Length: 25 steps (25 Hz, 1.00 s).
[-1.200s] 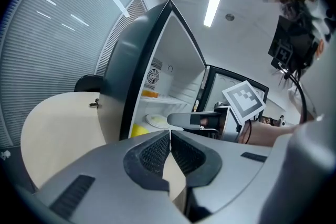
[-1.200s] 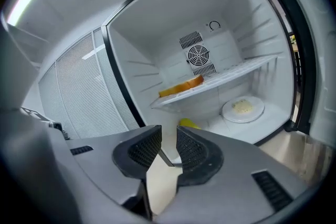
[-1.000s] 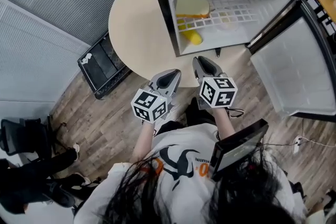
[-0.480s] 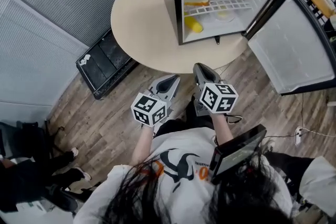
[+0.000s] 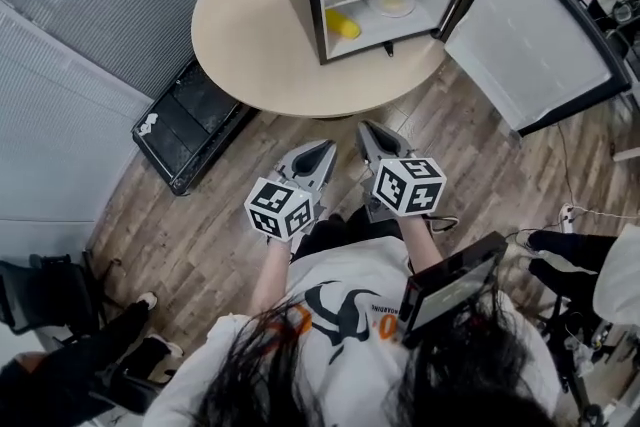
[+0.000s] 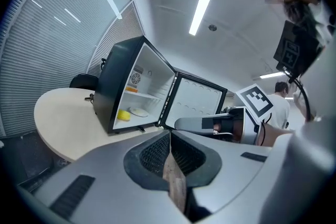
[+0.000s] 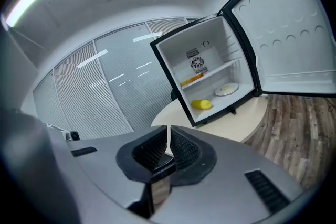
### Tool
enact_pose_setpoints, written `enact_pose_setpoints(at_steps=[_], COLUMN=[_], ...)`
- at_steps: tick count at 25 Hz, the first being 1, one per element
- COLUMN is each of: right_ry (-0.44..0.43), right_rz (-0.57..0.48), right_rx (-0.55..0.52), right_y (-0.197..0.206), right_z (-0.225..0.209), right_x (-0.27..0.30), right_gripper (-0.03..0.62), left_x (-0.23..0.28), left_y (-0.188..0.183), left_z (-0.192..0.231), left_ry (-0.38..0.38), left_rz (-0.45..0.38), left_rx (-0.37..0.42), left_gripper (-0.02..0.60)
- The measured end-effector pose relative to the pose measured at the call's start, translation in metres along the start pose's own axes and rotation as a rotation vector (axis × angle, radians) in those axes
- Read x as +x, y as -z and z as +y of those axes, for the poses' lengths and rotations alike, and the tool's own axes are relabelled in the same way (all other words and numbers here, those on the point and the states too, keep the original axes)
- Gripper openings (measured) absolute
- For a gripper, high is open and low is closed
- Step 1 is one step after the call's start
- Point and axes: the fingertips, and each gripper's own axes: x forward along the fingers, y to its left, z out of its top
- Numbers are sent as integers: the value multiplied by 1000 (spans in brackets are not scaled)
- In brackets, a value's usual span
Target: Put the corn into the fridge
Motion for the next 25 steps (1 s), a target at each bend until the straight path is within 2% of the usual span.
enact_pose_setpoints(at_steps=[3, 13, 25], right_ry=[12, -28, -28], right_rz=[0, 15, 3], right_rx=[-45, -54, -52], right_y=[0, 5, 29], right_z=[3, 15, -1], right_x=[-11, -44, -115], right_gripper=[31, 28, 28], left_x=[-3, -10, -17], left_y=[-1, -8, 34], left_z=[-11, -34, -107], left_ry=[9, -23, -11], left_rz=[-9, -41, -8], left_rx=[5, 9, 13], left_gripper=[15, 15, 15])
